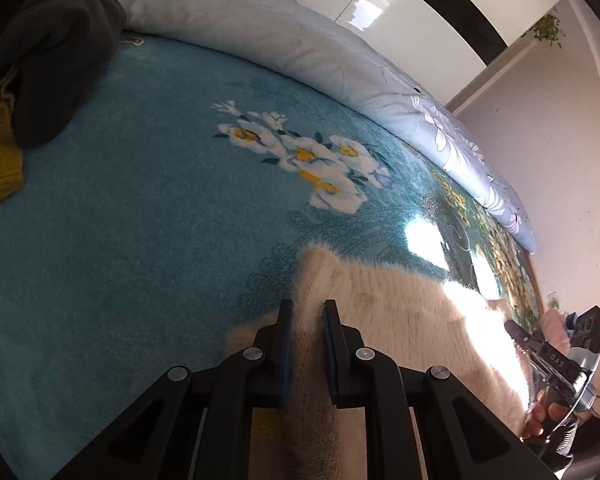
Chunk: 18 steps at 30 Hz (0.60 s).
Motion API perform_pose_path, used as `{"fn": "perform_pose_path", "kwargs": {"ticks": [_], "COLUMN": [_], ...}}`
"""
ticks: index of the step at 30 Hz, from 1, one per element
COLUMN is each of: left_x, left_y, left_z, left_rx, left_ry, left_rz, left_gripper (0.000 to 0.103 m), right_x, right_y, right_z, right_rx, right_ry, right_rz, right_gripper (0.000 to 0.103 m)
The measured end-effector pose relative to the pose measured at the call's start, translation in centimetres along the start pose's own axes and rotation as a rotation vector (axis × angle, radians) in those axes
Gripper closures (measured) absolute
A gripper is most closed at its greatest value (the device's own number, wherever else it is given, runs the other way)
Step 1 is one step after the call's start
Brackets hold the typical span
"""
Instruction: Fold clothes
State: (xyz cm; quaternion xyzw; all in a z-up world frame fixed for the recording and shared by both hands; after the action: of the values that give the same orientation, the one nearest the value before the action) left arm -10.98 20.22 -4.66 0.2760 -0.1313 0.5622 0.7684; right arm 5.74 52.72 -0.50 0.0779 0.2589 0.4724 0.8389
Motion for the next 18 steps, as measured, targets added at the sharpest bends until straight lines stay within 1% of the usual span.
{"fn": "perform_pose_path", "kwargs": {"ticks": [4, 5, 6, 7, 9, 11, 12, 13, 14, 16, 18], "left_x": [0.4, 0.5, 0.6, 0.7, 1.0, 1.3, 1.4, 1.4, 1.1, 0.4, -0.5], "left_y": [-1.2, -1.7, -2.4, -3.2, -4.8, -6.2, -6.8, -7.3, -7.7, -8.2, -8.4], "left_z": [2.1, 2.9, 3.6, 4.4, 5.7, 6.8, 7.3, 7.6, 7.7, 7.4, 6.4], "left_rx": [0.024, 0.032, 0.043, 0.058, 0.085, 0.107, 0.113, 0.118, 0.121, 0.108, 0.070], "left_ry": [-0.046, -0.052, -0.054, -0.052, -0.039, -0.035, -0.038, -0.042, -0.048, -0.062, -0.075], "left_rz": [-0.009, -0.015, -0.023, -0.035, -0.068, -0.098, -0.113, -0.122, -0.123, -0.104, -0.068], "left_gripper": [0.084, 0.080, 0.072, 0.067, 0.047, 0.041, 0.038, 0.037, 0.033, 0.031, 0.031], "right_x": [-0.1, -0.2, -0.1, -0.1, -0.1, 0.0, 0.1, 0.5, 0.9, 1.8, 3.5], "right_y": [-0.1, -0.2, -0.2, -0.3, -0.8, -1.3, -1.7, -2.5, -3.3, -4.9, -6.6], "right_z": [0.6, 0.8, 1.4, 1.9, 3.0, 4.1, 4.6, 4.9, 5.2, 5.9, 5.2], "right_rx": [0.010, 0.014, 0.028, 0.039, 0.054, 0.068, 0.074, 0.076, 0.077, 0.079, 0.045], "right_ry": [0.019, 0.022, 0.032, 0.039, 0.041, 0.044, 0.045, 0.082, 0.120, 0.195, 0.307], "right_rz": [-0.005, -0.005, -0.010, -0.012, -0.019, -0.026, -0.029, -0.043, -0.057, -0.084, -0.155], "right_gripper": [0.088, 0.088, 0.087, 0.087, 0.081, 0.067, 0.065, 0.062, 0.055, 0.050, 0.047]}}
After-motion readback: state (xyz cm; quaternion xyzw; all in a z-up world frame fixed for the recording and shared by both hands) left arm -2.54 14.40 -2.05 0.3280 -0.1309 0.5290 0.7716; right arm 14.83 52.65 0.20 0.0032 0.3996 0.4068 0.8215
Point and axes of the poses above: each gripper's, at about its wrist camera, not at the fingertips, and z roughly against the way its jaws point, x to its right, y to its top, the point moved 1 cm from there along -z, roughly the way its jaws point, and after that the axes turned 12 degrees about -x, right-handed, at the moved point
